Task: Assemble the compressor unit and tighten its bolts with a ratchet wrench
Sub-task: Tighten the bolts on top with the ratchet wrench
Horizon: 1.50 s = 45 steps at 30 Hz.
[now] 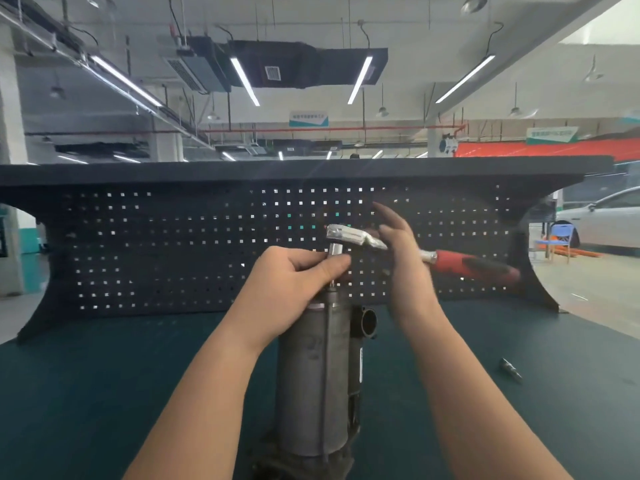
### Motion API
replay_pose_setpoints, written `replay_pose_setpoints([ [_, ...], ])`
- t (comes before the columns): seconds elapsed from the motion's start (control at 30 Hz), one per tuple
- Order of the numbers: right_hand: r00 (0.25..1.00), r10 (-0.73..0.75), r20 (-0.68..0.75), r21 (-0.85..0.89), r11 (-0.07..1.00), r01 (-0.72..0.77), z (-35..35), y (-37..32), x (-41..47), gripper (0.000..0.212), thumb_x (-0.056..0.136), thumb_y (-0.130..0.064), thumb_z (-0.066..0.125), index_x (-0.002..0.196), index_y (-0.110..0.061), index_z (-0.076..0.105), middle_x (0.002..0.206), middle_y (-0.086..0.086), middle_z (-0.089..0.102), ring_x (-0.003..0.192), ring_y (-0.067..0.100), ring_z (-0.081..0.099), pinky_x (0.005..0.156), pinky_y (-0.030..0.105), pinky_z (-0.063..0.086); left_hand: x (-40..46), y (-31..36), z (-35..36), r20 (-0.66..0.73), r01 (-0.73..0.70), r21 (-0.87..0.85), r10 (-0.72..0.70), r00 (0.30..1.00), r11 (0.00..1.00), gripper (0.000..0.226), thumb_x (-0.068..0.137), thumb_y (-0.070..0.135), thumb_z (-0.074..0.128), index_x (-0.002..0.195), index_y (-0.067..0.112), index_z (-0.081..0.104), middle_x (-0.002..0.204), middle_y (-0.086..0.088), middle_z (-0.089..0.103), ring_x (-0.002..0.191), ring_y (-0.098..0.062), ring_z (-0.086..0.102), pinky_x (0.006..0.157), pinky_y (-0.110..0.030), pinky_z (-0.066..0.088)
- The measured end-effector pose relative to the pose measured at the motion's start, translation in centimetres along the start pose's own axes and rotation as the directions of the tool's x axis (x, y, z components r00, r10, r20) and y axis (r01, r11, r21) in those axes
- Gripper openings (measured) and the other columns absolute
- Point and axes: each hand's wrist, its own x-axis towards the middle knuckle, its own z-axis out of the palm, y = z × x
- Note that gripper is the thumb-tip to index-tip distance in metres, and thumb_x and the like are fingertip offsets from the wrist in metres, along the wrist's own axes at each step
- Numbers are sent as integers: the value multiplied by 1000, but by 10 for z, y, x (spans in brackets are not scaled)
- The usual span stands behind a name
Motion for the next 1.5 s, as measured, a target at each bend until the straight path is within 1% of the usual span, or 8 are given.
replay_pose_setpoints([
  [0.3, 926, -354, 133, -216, 901, 376, 27, -15, -12, 42, 92, -57, 26, 116, -50, 60, 131, -5, 55, 129, 5, 41, 106, 16, 29, -2, 6, 3, 12, -83, 3, 83, 996, 997, 29, 89, 18, 66, 66, 30, 79, 64, 10, 73, 64, 6, 64, 60, -12, 51],
  [0.47, 975, 223, -17, 71, 973, -221, 13, -5, 2, 35, 99, -29, 38, 126, -37, 59, 119, -6, 65, 119, 17, 56, 107, 43, 40, -1, 0, -2, -22, -55, -27, 55, 998, 998, 15, 89, 29, 68, 81, 28, 80, 84, 10, 77, 85, -3, 72, 76, -15, 54],
  [0.57, 991, -134, -9, -34, 990, 134, 31, -14, -7, 38, 88, -29, 39, 120, -39, 57, 107, -14, 65, 94, -7, 60, 85, 20, 52, -1, 2, -3, -12, -52, -47, 51, 999, 998, 11, 82, 33, 74, 75, 29, 80, 76, 10, 76, 73, 1, 70, 63, -13, 52],
  [0.73, 900, -431, 60, -287, 857, 429, 47, -15, -11, 34, 83, -52, 34, 105, -49, 59, 111, -27, 59, 115, 6, 51, 104, 38, 37, -2, 5, 2, -28, -64, -3, 64, 998, 998, 42, 89, 6, 62, 58, 30, 76, 56, 13, 68, 54, 7, 58, 54, -11, 48],
  [0.93, 977, 121, -176, 146, 985, -96, 21, -2, -2, 32, 94, -18, 37, 114, -24, 61, 98, -2, 69, 106, 23, 61, 91, 38, 47, -2, 3, -1, -17, -47, -47, 46, 999, 998, 15, 85, 29, 72, 85, 17, 81, 84, 3, 78, 89, -16, 73, 79, -33, 58],
  [1.17, 909, -413, 57, -241, 878, 414, 44, -11, -9, 38, 85, -64, 28, 111, -55, 54, 115, -8, 61, 115, 17, 52, 101, 44, 40, -3, 4, -1, 8, -89, -62, 89, 996, 994, 32, 89, 7, 65, 66, 25, 79, 60, 4, 71, 60, 4, 61, 56, -11, 47],
  [1.37, 967, 233, -104, 151, 965, -216, 20, 13, 6, 28, 97, -38, 38, 109, -37, 64, 103, -8, 72, 101, 11, 64, 91, 38, 46, -2, 0, -4, 17, -45, -67, 46, 999, 997, 13, 88, 26, 69, 84, 29, 81, 86, 8, 78, 84, -4, 73, 71, -11, 51],
  [1.5, 948, -319, 7, -81, 944, 319, 36, 3, -1, 35, 88, -48, 38, 120, -46, 53, 112, -7, 63, 102, -1, 56, 88, 17, 43, 0, 0, -6, 14, -21, -119, 23, 1000, 993, 15, 76, 37, 78, 81, 23, 80, 79, -2, 77, 74, -3, 68, 64, -15, 50],
])
